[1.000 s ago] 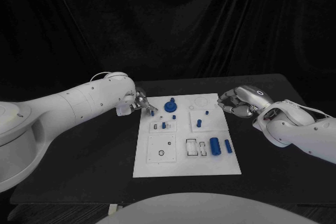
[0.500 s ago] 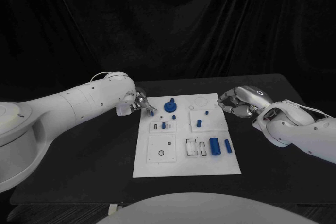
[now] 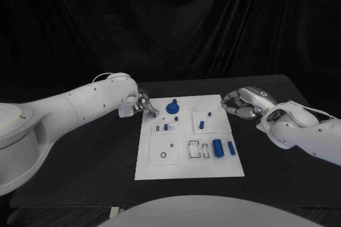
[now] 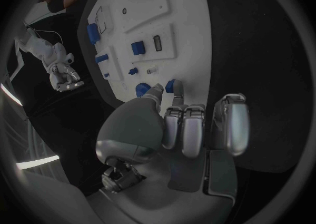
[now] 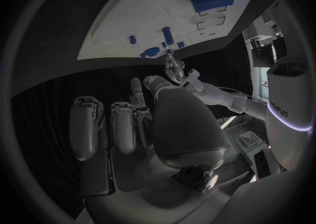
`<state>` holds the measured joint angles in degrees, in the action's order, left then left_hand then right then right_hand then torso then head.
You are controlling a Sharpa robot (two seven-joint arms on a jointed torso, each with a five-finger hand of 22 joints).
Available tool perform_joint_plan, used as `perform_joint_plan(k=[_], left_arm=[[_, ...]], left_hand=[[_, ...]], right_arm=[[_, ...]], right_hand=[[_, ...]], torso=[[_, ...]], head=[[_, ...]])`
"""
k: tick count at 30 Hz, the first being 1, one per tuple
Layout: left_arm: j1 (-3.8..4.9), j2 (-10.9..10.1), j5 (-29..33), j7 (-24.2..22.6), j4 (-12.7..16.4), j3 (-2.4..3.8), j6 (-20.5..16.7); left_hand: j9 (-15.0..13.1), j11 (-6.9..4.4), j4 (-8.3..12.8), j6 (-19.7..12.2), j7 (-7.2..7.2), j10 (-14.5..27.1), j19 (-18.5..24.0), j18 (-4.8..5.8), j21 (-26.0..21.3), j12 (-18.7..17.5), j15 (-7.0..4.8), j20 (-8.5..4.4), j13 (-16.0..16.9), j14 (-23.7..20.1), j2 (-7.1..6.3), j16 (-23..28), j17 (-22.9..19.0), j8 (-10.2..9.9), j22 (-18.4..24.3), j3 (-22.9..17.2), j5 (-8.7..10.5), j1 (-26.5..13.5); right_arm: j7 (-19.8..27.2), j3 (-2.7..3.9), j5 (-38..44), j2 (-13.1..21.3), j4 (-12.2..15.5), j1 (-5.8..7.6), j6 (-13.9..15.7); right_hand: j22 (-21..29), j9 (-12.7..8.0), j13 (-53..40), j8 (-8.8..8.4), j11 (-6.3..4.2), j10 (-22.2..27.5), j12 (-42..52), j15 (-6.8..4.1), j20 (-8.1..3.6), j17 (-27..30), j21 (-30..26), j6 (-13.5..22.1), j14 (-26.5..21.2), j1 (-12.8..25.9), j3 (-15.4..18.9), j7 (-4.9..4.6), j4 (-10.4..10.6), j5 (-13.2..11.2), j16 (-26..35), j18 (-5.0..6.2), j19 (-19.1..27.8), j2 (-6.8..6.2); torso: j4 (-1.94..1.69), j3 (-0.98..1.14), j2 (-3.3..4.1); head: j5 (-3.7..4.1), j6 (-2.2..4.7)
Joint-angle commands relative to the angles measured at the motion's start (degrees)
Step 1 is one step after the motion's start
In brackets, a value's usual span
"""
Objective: Assemble the parts on the task board
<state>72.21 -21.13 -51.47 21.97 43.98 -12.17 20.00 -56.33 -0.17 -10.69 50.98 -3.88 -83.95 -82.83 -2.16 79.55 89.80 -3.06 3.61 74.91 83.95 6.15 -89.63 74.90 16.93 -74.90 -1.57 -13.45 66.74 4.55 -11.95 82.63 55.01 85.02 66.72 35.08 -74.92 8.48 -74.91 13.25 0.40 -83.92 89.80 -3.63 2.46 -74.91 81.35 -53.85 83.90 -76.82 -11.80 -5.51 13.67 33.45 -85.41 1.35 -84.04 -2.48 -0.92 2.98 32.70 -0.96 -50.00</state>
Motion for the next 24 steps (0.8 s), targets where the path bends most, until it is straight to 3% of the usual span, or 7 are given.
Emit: perform_joint_plan(k=[1,4,11,13,18,24], left_arm=[[-0.12,0.2,0.1,-1.0,-0.2,0.06,0.5],[-0.12,0.2,0.1,-1.0,-0.3,0.06,0.4],[-0.13,0.1,0.1,-1.1,-0.3,0.06,0.4],[-0.13,0.1,0.1,-1.1,-0.3,0.06,0.5],[-0.14,0.1,0.1,-1.1,-0.3,0.06,0.6],[-0.14,0.0,0.1,-1.0,-0.3,0.06,0.8]], left_hand=[[0.1,0.04,0.3,0.2,0.02,-5.6,0.2,-0.59,-0.3,-0.2,0.28,0.10,14.7,6.0,-0.04,-0.4,15.1,-0.3,-11.5,-0.5,-0.67,0.6],[0.1,0.02,0.6,0.1,0.01,-5.6,0.3,-0.60,-0.3,-0.2,0.25,0.08,14.7,6.0,-0.08,-0.4,15.1,-0.4,-11.5,-1.0,-1.31,0.8],[0.2,-0.13,2.0,0.0,0.09,-5.5,0.4,-0.62,-0.3,-0.3,0.12,-0.06,14.6,6.0,-0.63,-0.4,15.1,-1.3,-11.4,-3.9,-6.14,1.4],[0.2,-0.18,2.7,0.0,0.13,-5.5,0.4,-0.63,-0.4,-0.3,0.09,-0.11,14.6,6.0,-0.91,-0.4,15.1,-1.4,-11.4,-5.2,-7.58,1.6],[0.1,-0.25,3.9,0.0,0.14,-5.5,0.5,-0.64,-0.4,-0.3,0.08,-0.18,14.7,6.0,-1.62,-0.4,15.1,-1.7,-11.4,-8.4,-8.76,1.6],[-0.5,-0.20,5.6,0.1,0.03,-5.5,0.5,-0.65,-0.3,-0.3,0.08,-0.23,14.6,6.0,-3.02,-0.4,15.1,-1.8,-11.4,-13.7,-12.50,0.5]], right_arm=[[-0.6,0.04,0.1,0.1,0.1,-0.12,0.2],[-0.6,0.04,0.1,0.1,0.2,-0.12,0.1],[-0.7,0.04,0.1,0.2,0.2,-0.12,0.0],[-0.7,0.04,0.1,0.2,0.2,-0.12,0.0],[-0.7,0.04,0.1,0.2,0.2,-0.12,-0.1],[-0.7,0.04,0.1,0.2,0.3,-0.13,0.0]], right_hand=[[-12.2,0.1,-15.1,-0.31,0.26,-6.1,0.2,0.37,0.47,-5.7,0.2,-0.2,4.3,-0.4,-0.3,-0.16,-0.2,0.3,0.0,0.81,-2.4,-0.03],[-12.2,0.1,-15.1,-0.31,0.26,-6.1,0.2,0.37,0.47,-5.7,0.2,-0.2,4.3,-0.4,-0.3,-0.16,-0.2,0.3,0.0,0.81,-2.4,-0.03],[-12.2,0.1,-15.1,-0.31,0.26,-6.1,0.2,0.37,0.47,-5.7,0.2,-0.2,4.3,-0.4,-0.3,-0.16,-0.2,0.3,0.0,0.81,-2.4,-0.03],[-12.2,0.1,-15.1,-0.28,0.30,-6.1,0.2,0.39,0.49,-5.5,0.0,-0.4,4.3,-0.4,-0.4,-0.15,-0.2,0.3,0.1,0.84,-2.3,-0.04],[-12.2,0.1,-15.1,-0.28,0.30,-6.1,0.2,0.39,0.49,-5.5,0.0,-0.4,4.3,-0.4,-0.4,-0.15,-0.2,0.3,0.1,0.84,-2.3,-0.04],[-12.2,0.1,-15.1,-0.28,0.30,-6.1,0.2,0.39,0.49,-5.5,0.0,-0.4,4.3,-0.4,-0.4,-0.15,-0.2,0.3,0.1,0.84,-2.3,-0.04]], torso=[[-0.02,0.01,0.02],[-0.01,0.00,0.00],[0.00,0.01,-0.01],[0.00,0.00,-0.03],[-0.02,0.00,-0.03],[-0.03,-0.01,-0.02]], head=[[-0.04,0.00],[0.01,0.00],[-0.09,0.00],[-0.11,0.00],[-0.11,0.00],[-0.13,0.00]])
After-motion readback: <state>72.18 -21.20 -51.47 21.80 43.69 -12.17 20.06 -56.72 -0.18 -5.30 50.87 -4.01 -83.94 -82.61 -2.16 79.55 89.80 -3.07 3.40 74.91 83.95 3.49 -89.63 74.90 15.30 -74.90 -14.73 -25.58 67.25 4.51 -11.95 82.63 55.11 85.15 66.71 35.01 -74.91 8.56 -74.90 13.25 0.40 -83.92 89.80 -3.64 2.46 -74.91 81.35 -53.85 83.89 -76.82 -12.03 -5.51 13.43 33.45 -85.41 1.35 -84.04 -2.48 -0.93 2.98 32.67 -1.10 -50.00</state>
